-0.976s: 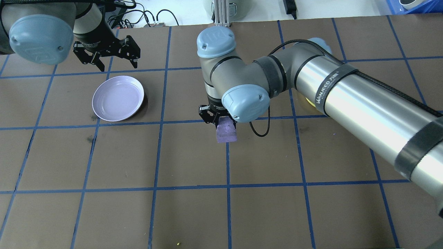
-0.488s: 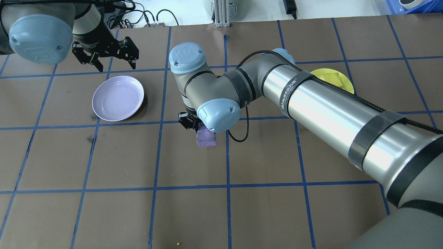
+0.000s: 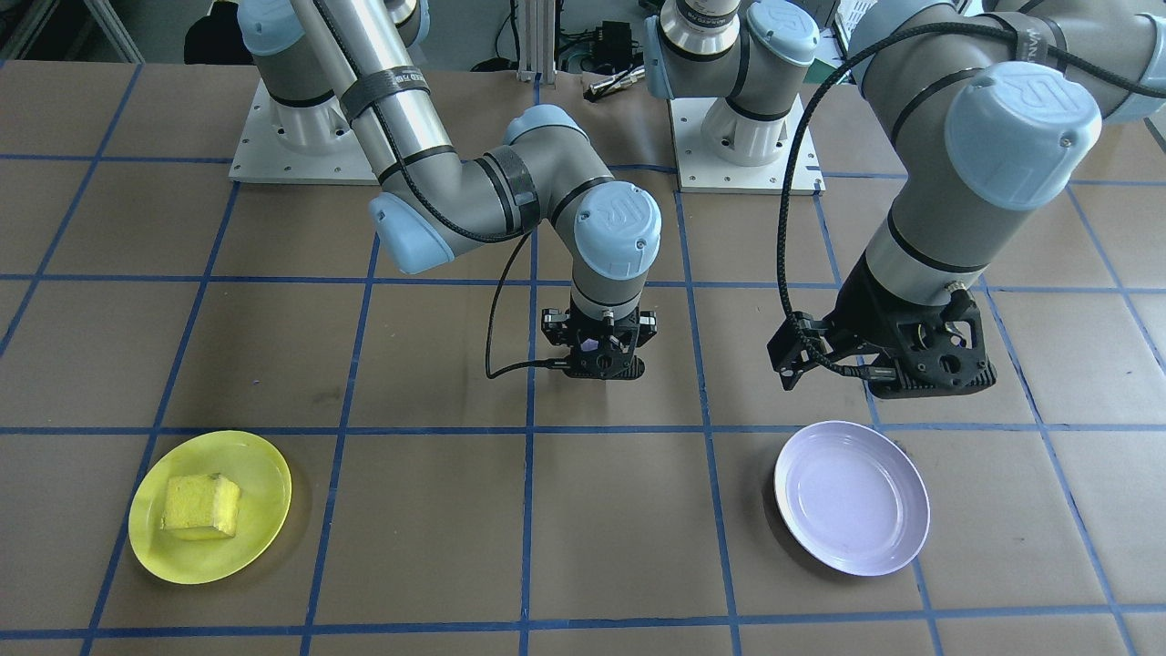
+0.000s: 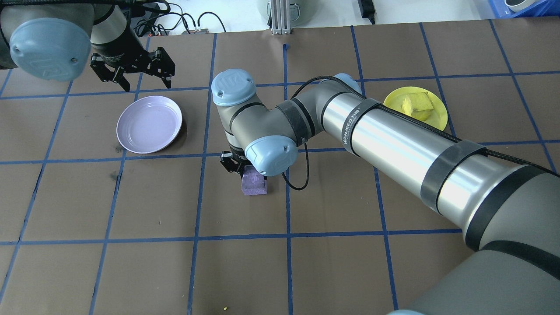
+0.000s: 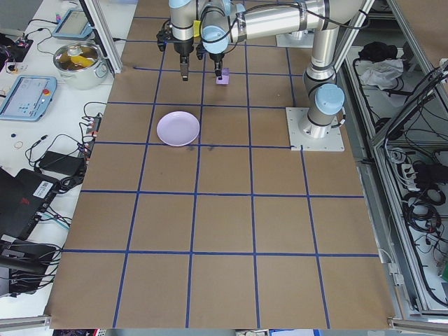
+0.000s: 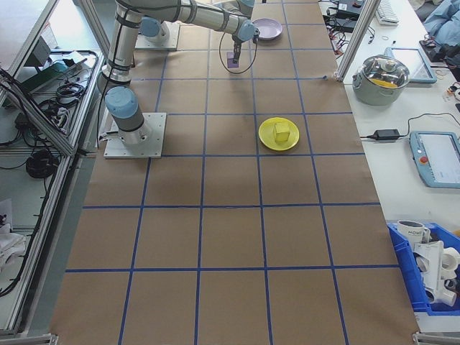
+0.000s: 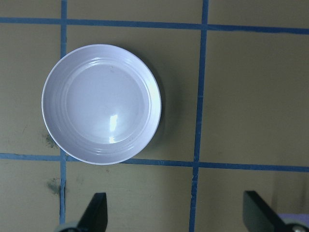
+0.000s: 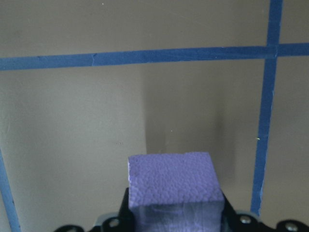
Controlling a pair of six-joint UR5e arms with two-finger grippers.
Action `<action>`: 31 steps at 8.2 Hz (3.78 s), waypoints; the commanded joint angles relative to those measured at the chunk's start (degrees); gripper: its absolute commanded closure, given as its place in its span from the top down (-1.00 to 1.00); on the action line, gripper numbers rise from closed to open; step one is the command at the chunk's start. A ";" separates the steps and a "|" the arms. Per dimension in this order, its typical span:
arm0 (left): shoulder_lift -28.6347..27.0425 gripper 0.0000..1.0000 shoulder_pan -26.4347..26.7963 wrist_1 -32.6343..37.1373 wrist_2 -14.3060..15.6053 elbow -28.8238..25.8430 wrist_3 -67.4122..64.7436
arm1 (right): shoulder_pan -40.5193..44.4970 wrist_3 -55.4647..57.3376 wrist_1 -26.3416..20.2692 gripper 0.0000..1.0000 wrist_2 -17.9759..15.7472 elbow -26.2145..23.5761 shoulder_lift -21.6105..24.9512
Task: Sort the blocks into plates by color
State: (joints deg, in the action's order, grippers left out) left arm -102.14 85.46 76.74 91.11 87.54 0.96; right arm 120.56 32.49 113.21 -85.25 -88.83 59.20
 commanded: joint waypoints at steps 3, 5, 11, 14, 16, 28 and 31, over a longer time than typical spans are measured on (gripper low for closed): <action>-0.07 1.00 0.05 0.07 -0.15 0.00 -0.08 | -0.58 0.65 0.08 1.00 2.17 1.02 1.08; -0.07 1.00 0.05 0.16 -0.67 0.00 -0.08 | -4.44 -3.71 -6.92 1.00 3.60 1.46 6.17; -0.25 1.00 8.82 -0.97 -4.36 5.52 -5.93 | -26.86 -34.58 -25.94 1.00 -3.99 0.85 25.83; -0.42 1.00 14.54 -1.24 -4.28 10.70 -7.91 | -26.70 -32.85 -25.68 1.00 -4.50 0.84 31.84; -1.13 1.00 16.22 -1.25 -4.72 12.91 -7.56 | -26.70 -32.22 -25.68 1.00 -5.27 0.85 31.68; -10.36 0.78 21.32 -8.28 -4.45 16.44 -8.09 | -26.70 -32.75 -21.81 1.00 -5.54 0.67 30.10; -10.27 -1.00 21.32 -8.02 -4.28 16.26 -7.74 | -26.70 -32.84 -21.81 1.00 -5.54 0.67 30.10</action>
State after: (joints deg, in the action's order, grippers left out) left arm -112.75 106.82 68.46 86.52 103.91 -7.39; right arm 93.87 -0.28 91.40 -90.79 -88.14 89.30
